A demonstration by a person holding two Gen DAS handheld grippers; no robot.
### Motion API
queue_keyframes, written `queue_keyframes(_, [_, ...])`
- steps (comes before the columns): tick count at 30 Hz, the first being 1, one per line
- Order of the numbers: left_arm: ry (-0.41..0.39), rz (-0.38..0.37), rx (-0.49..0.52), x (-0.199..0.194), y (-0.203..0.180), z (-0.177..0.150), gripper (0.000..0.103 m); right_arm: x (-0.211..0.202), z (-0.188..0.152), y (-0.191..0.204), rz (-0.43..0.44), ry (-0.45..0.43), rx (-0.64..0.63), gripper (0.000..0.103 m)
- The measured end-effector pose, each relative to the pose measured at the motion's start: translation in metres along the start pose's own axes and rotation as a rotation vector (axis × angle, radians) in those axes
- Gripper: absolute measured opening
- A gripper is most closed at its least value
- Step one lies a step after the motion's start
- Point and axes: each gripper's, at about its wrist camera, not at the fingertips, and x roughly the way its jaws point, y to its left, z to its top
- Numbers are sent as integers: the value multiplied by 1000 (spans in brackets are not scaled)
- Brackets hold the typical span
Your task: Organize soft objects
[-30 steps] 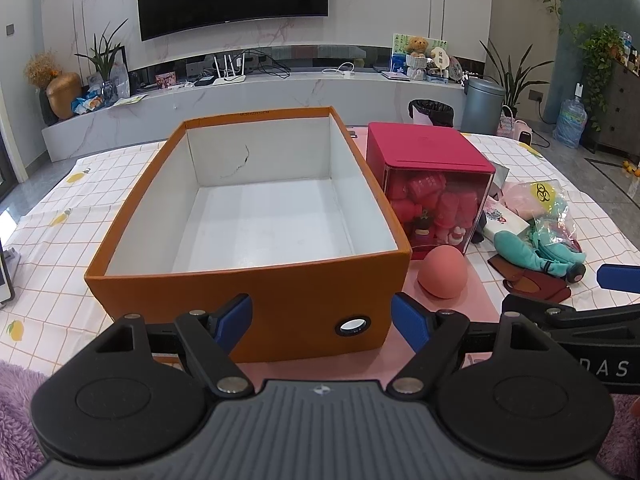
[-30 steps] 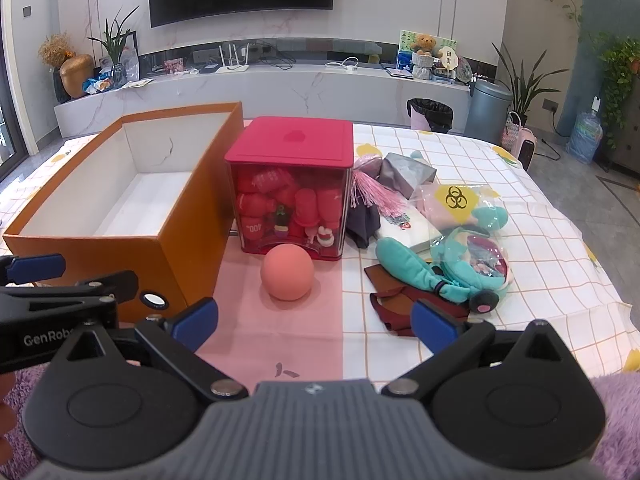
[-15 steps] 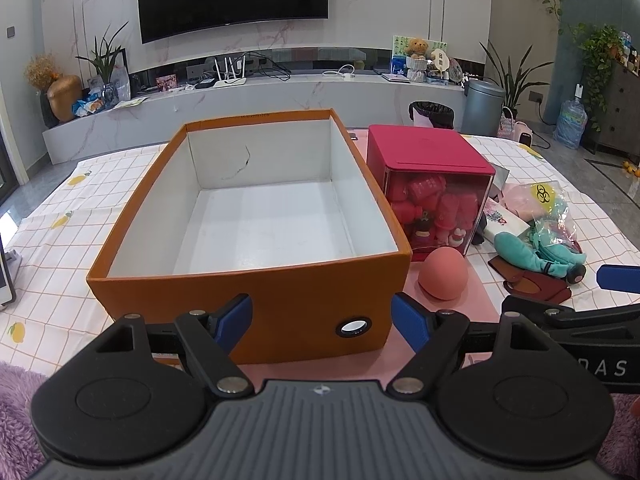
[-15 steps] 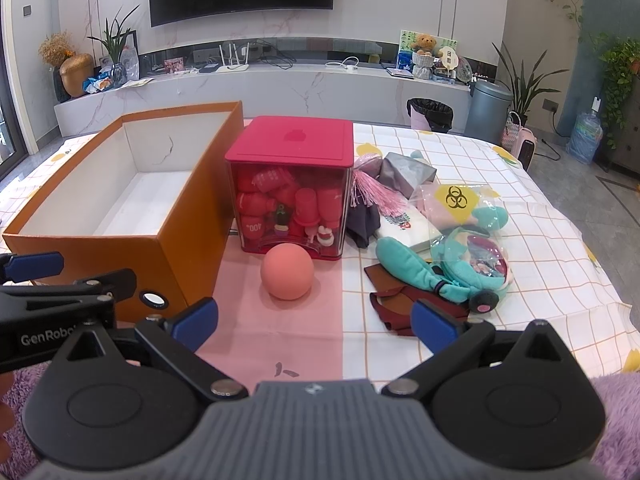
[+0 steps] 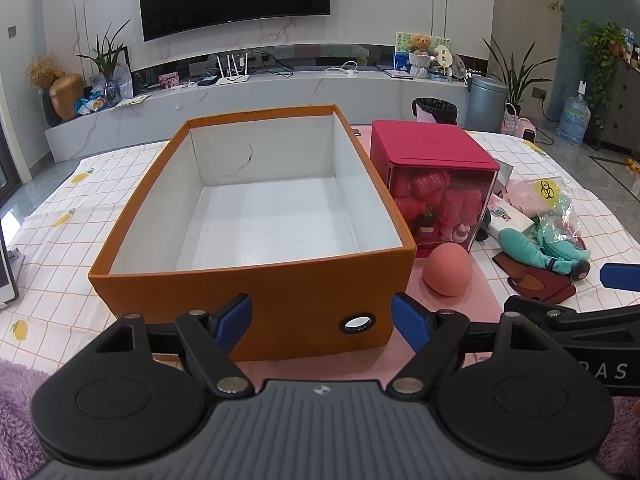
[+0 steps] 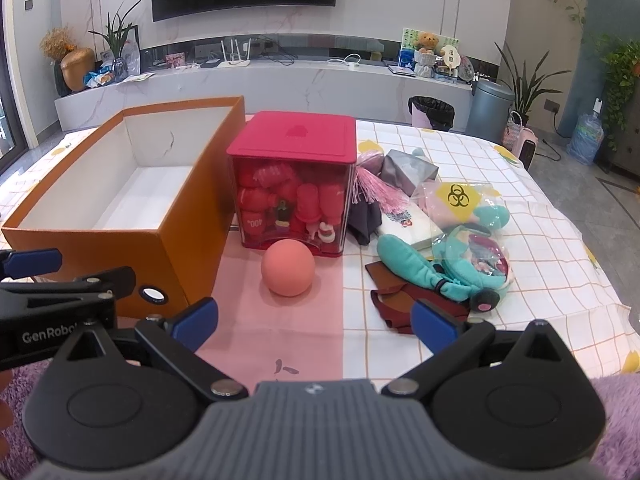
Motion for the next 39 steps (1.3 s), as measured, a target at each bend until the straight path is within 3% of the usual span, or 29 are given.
queue_keyframes(27, [-39, 19, 19, -3, -3, -1, 92, 1, 0, 1, -2, 6, -3, 101])
queue_keyframes(39, [-57, -33, 30, -2, -4, -2, 72, 0, 0, 1, 0, 4, -13, 101])
